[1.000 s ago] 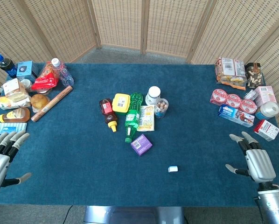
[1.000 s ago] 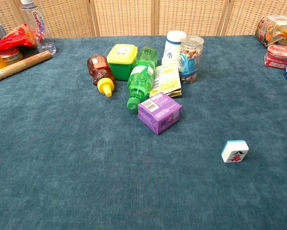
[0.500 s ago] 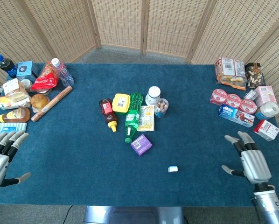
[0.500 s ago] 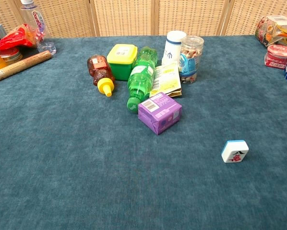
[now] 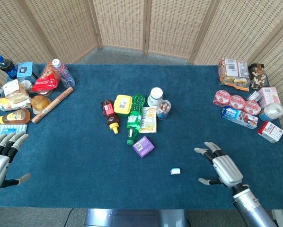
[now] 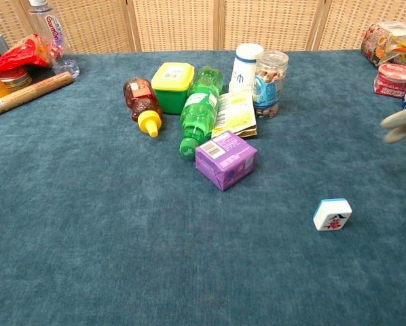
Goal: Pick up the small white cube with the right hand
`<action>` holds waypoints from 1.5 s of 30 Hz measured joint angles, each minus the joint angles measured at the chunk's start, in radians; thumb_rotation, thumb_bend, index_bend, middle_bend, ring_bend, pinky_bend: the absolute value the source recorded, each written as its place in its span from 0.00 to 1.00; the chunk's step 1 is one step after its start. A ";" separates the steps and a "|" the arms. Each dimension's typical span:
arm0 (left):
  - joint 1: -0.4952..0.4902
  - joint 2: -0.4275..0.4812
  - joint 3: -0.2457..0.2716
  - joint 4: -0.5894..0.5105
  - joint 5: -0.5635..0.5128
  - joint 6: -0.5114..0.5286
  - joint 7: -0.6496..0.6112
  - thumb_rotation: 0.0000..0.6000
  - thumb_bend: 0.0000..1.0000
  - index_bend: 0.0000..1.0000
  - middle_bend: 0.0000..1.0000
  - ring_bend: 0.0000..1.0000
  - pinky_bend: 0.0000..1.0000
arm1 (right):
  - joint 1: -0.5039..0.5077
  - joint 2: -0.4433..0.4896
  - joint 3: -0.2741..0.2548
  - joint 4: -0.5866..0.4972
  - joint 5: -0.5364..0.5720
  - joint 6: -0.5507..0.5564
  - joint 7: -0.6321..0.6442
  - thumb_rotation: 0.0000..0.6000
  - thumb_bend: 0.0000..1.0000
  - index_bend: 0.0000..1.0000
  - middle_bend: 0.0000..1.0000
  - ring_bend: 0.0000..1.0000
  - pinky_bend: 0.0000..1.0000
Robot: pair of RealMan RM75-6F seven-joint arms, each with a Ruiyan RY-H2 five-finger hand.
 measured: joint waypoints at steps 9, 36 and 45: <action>0.002 0.000 -0.001 0.000 -0.003 0.004 0.003 1.00 0.00 0.00 0.00 0.00 0.00 | 0.053 -0.063 -0.011 0.031 -0.012 -0.068 -0.015 1.00 0.00 0.21 0.19 0.00 0.00; -0.006 -0.008 -0.005 0.010 -0.028 -0.012 0.010 1.00 0.00 0.00 0.00 0.00 0.00 | 0.123 -0.200 -0.010 0.121 0.027 -0.118 0.005 1.00 0.00 0.31 0.19 0.00 0.00; -0.007 -0.008 -0.005 0.011 -0.035 -0.013 0.009 1.00 0.00 0.00 0.00 0.00 0.00 | 0.133 -0.229 -0.001 0.167 0.061 -0.129 0.012 1.00 0.00 0.35 0.20 0.00 0.00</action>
